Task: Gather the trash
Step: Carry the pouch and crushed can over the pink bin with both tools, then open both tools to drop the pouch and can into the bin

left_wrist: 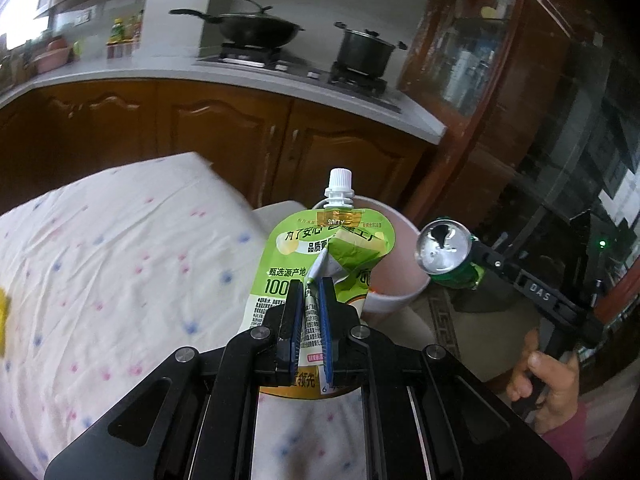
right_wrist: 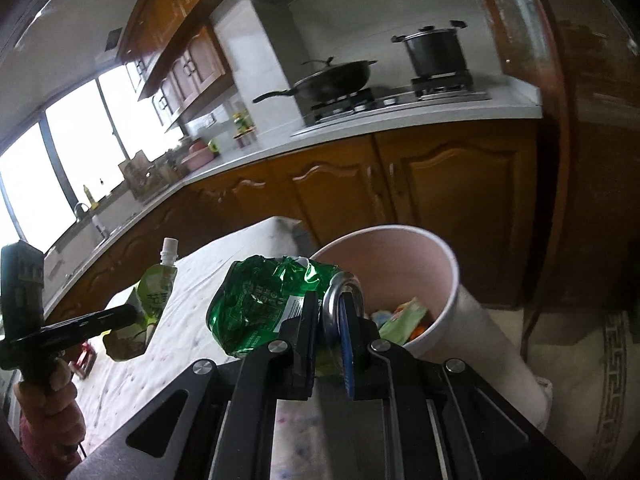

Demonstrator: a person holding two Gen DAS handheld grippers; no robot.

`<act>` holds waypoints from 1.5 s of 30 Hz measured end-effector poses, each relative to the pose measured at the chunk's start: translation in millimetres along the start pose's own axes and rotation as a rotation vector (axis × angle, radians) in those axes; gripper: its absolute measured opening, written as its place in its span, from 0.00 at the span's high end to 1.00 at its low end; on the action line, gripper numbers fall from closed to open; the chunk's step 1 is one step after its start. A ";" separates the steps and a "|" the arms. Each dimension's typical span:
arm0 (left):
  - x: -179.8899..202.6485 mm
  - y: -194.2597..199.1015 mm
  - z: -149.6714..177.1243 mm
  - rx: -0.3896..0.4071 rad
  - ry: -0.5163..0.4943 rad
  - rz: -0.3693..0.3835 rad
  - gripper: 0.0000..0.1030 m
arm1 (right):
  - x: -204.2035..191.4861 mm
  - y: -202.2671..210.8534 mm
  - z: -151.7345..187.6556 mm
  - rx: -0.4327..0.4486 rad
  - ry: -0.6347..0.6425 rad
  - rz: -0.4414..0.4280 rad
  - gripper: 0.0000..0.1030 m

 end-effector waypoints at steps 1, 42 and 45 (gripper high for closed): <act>4.5 -2.7 -3.7 0.000 -0.009 0.003 0.93 | 3.2 0.3 -0.7 0.003 -0.004 0.005 0.90; 62.4 -157.8 -57.0 -0.209 -0.078 -0.018 0.92 | 69.3 -68.9 -27.7 -0.125 -0.023 0.080 0.90; 61.2 -162.3 -54.2 -0.225 -0.071 -0.014 0.91 | 69.8 -72.3 -27.2 -0.137 -0.031 0.064 0.85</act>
Point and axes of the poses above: each gripper's, at about its wrist camera, not at the fingertips, and y roughly against the way its jaws point, x to its right, z to its underside, the point moved 7 cm from there along -y, roughly the way its jaws point, and after that the axes turned 9 degrees about -x, right-handed, at the moved point
